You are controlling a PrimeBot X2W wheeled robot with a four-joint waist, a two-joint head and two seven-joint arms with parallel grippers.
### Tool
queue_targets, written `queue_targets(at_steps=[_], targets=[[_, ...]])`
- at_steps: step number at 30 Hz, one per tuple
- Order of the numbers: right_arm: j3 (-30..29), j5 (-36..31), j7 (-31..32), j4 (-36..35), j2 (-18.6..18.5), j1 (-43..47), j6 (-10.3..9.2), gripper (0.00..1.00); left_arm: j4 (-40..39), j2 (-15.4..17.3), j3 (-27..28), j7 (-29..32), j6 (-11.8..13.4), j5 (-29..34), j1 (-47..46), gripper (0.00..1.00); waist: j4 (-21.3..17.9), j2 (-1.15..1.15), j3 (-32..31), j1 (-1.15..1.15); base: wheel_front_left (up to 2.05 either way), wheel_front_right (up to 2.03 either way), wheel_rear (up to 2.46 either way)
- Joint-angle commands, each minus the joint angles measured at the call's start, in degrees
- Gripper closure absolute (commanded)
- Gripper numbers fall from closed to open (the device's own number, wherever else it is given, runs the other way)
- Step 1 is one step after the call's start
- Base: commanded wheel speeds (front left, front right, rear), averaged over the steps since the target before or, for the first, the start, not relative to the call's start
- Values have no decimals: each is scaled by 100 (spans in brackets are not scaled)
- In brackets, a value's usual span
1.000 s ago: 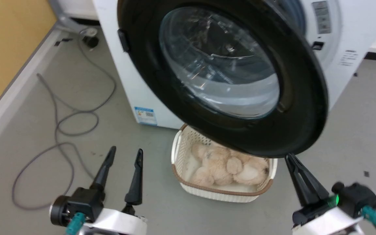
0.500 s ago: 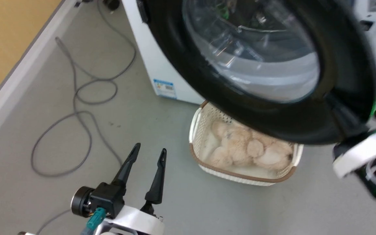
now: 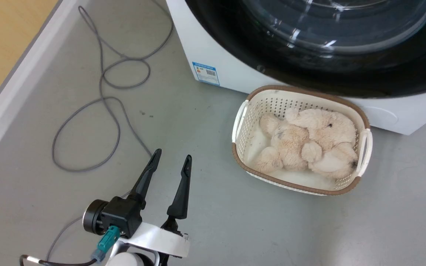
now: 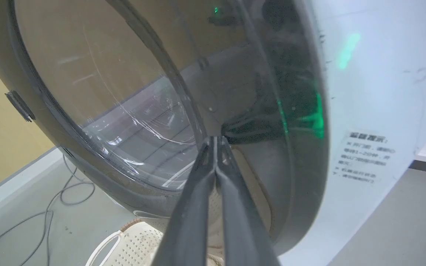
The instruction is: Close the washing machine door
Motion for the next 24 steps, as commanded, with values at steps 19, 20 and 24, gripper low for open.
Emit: queue_targets(at_steps=[19,20,24], targets=[[-146,-367,-112,696,-54,-910,-5,100,-204,-14,59,-25,173,-210,-253,0,-174,0,127,-1,0,0,0],[-109,-342,-123,695,-14,-934,-5,100,-192,-14,71,-25,174,-203,-262,0,-193,0,116,-1,0,0,0],[-55,-178,-290,667,88,-807,-5,100,-137,-14,117,-25,157,-164,-274,0,-278,0,-37,-1,0,0,0]])
